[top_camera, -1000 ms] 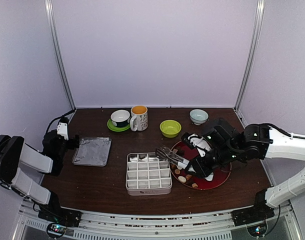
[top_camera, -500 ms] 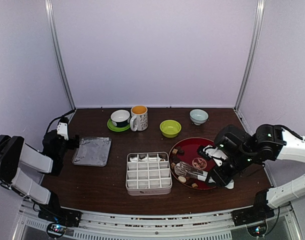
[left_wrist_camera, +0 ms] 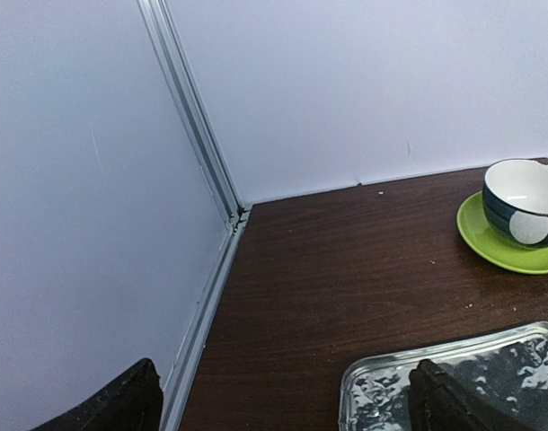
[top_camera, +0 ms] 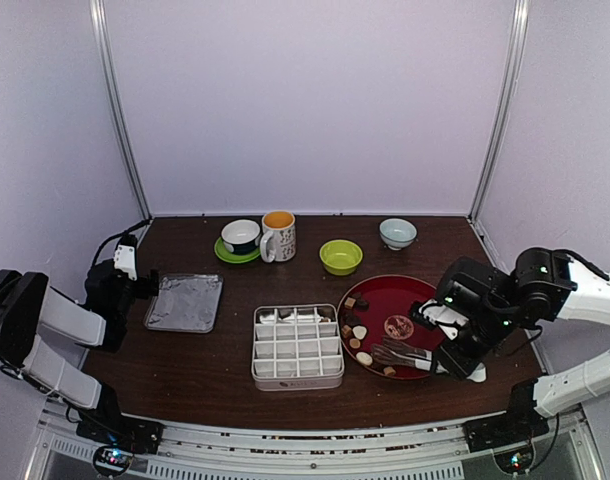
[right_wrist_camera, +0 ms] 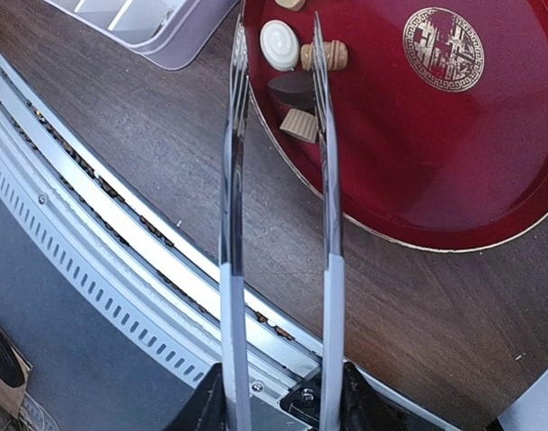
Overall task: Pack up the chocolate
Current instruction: Pick up the fake chocolate from the plate.
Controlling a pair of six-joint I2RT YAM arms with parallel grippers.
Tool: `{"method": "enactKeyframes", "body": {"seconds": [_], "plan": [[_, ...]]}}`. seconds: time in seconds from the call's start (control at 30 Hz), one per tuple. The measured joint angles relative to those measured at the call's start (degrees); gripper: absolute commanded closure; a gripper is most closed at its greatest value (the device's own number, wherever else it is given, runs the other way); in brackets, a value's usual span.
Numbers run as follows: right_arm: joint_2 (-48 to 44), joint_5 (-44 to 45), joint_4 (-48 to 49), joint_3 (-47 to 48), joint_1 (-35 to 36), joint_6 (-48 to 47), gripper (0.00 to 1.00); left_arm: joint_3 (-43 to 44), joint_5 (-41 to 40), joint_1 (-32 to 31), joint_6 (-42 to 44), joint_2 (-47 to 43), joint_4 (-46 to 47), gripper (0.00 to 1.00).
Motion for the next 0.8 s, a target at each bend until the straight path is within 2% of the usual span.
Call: {"method": "enactKeyframes", "body": {"seconds": [0.8], "plan": [[-1.9,0.7,-3.6,-1.0,-1.5,0.8,0.61,0.0,0.0,0.0,0.0,0.0,0.0,0.02]]}}
